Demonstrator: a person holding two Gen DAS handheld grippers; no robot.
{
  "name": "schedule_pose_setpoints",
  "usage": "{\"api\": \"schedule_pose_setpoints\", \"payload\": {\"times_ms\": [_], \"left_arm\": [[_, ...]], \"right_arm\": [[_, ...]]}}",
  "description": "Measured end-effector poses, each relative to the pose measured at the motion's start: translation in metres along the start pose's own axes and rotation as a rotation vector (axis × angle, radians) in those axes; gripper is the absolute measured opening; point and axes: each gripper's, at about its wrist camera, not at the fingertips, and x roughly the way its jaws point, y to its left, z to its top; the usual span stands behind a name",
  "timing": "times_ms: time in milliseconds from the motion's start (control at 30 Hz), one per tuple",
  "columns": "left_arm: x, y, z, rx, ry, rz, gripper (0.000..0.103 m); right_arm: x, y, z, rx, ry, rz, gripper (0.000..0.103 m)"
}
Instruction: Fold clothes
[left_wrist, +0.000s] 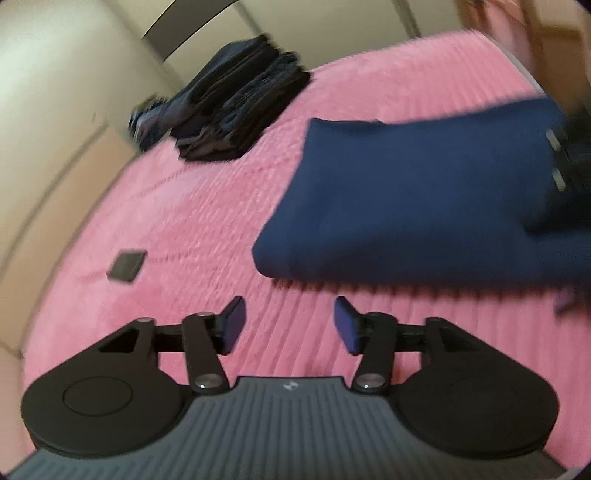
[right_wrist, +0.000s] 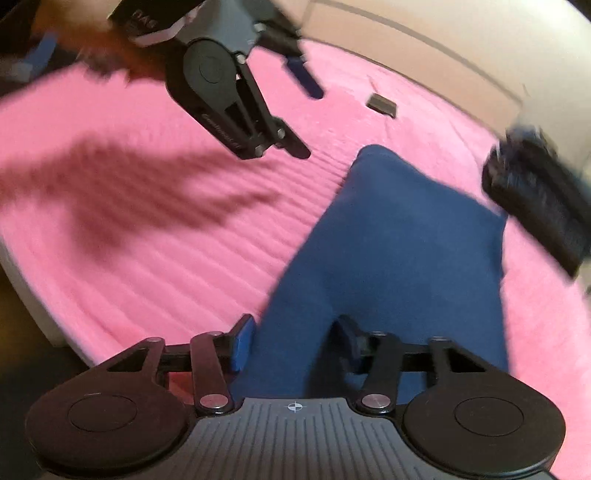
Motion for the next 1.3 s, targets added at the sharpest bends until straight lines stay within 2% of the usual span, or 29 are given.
{"api": "schedule_pose_setpoints", "payload": {"times_ms": [33,67,267,333,467,533,567,600,700,733,767,800,833,867,1033,1067,1100,1133,1167,1300], "left_arm": [[-0.001,-0.007,-0.003,0.049,-0.015,0.01,0.065],[0.0,-0.015,-0.006,0.102,-0.03,0.021,0.068],[0.03,-0.059,-0.011,0.501,-0.093,0.114,0.07],[0.041,-0.069,-0.012,0.605,-0.115,0.141,0.07],[0.057,-0.079,-0.005,0.699,-0.157,0.183,0.07],[0.055,-0.086,0.001,0.719,-0.175,0.172,0.072],[0.053,-0.091,0.004,0.73,-0.179,0.16,0.068],[0.049,-0.096,0.006,0.74,-0.177,0.145,0.054],[0.04,-0.115,0.008,0.765,-0.153,0.142,0.038],[0.037,-0.119,0.01,0.754,-0.138,0.137,0.036],[0.033,-0.122,0.012,0.734,-0.121,0.128,0.032],[0.029,-0.124,0.014,0.715,-0.106,0.119,0.031],[0.026,-0.125,0.016,0.7,-0.091,0.108,0.03],[0.023,-0.125,0.018,0.679,-0.075,0.095,0.029],[0.005,-0.108,0.04,0.511,-0.005,-0.01,0.029],[0.001,-0.103,0.044,0.481,0.006,-0.031,0.028],[-0.002,-0.098,0.047,0.464,0.015,-0.047,0.028],[-0.005,-0.094,0.05,0.458,0.022,-0.06,0.028],[-0.008,-0.092,0.054,0.46,0.029,-0.07,0.028],[-0.019,-0.09,0.06,0.48,0.043,-0.091,0.029]], "right_arm": [[-0.004,-0.002,-0.001,-0.022,-0.004,0.0,0.017],[-0.008,-0.003,-0.002,-0.041,-0.009,0.002,0.013],[-0.05,-0.033,-0.008,-0.02,-0.057,0.008,0.011],[-0.065,-0.042,-0.013,-0.011,-0.063,0.014,0.011],[-0.088,-0.053,-0.033,-0.026,-0.036,-0.003,0.011],[-0.094,-0.056,-0.046,-0.021,-0.019,-0.018,0.011],[-0.096,-0.056,-0.053,-0.018,-0.013,-0.026,0.011],[-0.099,-0.055,-0.059,-0.018,-0.01,-0.032,0.011],[-0.1,-0.042,-0.076,-0.044,-0.016,-0.063,0.011],[-0.1,-0.036,-0.082,-0.054,-0.021,-0.08,0.012],[-0.1,-0.028,-0.086,-0.062,-0.036,-0.099,0.017],[-0.101,-0.02,-0.089,-0.07,-0.053,-0.118,0.042],[-0.101,-0.012,-0.092,-0.078,-0.069,-0.137,0.07],[-0.101,-0.004,-0.096,-0.086,-0.085,-0.156,0.078],[-0.078,0.021,-0.101,-0.134,-0.116,-0.238,0.077],[-0.072,0.019,-0.102,-0.154,-0.104,-0.256,0.075],[-0.066,0.018,-0.104,-0.174,-0.09,-0.273,0.063],[-0.061,0.016,-0.105,-0.193,-0.077,-0.289,0.033],[-0.063,0.007,-0.107,-0.187,-0.073,-0.273,0.019],[-0.086,-0.031,-0.1,-0.178,-0.091,-0.197,0.014]]}}
